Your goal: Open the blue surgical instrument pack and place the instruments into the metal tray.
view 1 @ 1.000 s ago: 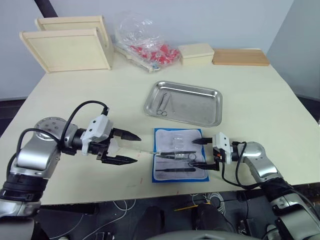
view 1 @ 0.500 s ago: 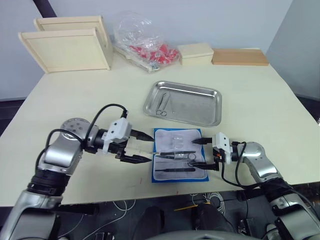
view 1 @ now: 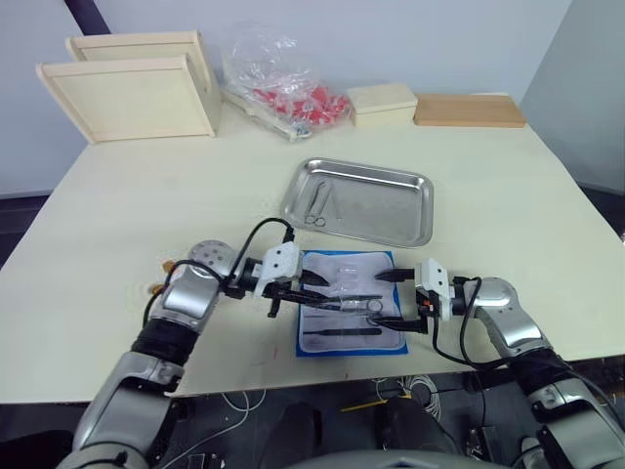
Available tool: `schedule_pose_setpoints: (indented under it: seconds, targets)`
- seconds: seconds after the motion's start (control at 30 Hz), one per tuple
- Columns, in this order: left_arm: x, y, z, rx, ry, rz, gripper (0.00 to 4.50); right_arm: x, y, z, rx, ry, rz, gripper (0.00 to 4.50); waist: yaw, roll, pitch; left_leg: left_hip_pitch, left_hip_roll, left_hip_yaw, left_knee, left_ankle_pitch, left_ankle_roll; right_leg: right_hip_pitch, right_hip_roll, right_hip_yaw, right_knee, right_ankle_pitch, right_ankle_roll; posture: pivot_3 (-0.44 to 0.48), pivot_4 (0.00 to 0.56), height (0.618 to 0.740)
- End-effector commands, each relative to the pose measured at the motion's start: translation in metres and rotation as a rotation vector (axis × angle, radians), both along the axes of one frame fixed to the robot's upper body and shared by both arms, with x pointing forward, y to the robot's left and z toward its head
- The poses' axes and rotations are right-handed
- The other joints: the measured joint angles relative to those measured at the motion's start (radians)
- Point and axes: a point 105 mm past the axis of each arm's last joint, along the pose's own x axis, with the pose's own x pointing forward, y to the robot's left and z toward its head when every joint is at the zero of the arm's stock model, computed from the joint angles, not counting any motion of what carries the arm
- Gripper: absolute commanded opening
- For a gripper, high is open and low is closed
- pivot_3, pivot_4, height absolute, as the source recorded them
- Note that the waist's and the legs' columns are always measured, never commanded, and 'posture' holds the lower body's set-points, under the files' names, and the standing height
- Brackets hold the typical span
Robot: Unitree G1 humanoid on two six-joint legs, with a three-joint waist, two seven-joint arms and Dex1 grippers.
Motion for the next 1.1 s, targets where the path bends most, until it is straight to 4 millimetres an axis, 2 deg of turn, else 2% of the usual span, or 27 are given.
schedule_pose_setpoints:
  seconds: [0.03,0.23,1.1]
  targets:
    - [0.003,-0.004,0.003,0.006,-0.029,-0.026,1.24,-0.019,-0.017,-0.051,-0.156,0.173,-0.044,4.50,0.000,0.000,0.000,0.000,0.000,0.000,0.000,0.000,0.000,0.000,0.000,0.000,0.000,0.000,0.000,0.000,0.150,0.740]
    - [0.001,-0.003,-0.008,0.038,-0.018,-0.040,1.24,-0.020,-0.019,-0.051,-0.158,0.175,-0.046,4.50,0.001,0.000,-0.001,0.000,0.000,0.000,0.000,0.000,0.000,0.000,0.000,0.000,0.000,0.000,0.000,0.000,0.150,0.740]
    - [-0.014,-0.004,-0.024,0.093,0.059,-0.096,1.24,-0.020,-0.022,-0.050,-0.171,0.171,-0.046,4.50,0.001,0.001,-0.001,0.000,0.000,0.000,0.000,0.000,0.000,0.000,0.000,0.000,0.000,0.000,0.000,0.000,0.150,0.740]
